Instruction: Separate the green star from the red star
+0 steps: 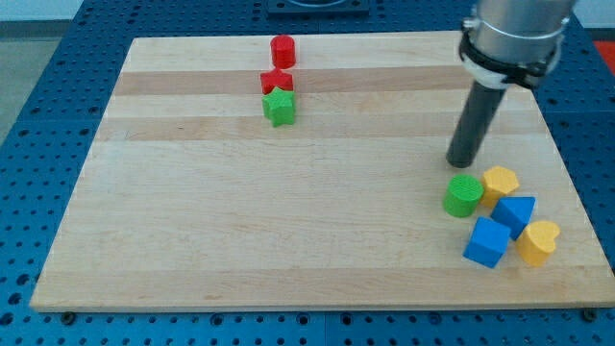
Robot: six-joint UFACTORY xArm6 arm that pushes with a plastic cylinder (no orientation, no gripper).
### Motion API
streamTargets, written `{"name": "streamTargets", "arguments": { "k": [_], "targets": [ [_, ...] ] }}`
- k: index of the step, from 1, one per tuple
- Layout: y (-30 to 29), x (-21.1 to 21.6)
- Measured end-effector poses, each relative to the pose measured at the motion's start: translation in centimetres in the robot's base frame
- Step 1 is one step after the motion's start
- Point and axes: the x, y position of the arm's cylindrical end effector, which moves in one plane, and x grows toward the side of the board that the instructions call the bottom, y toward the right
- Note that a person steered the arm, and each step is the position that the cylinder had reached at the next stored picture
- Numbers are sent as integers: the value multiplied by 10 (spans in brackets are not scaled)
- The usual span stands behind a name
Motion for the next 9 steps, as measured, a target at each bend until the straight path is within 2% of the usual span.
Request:
{"name": "streamTargets", "arguments": {
  "k": [4,5,7,8,9],
  "targets": [
    [-196,-1],
    [-234,-12],
    [-274,-73],
    [-265,-98],
    [-226,-105]
  ]
}}
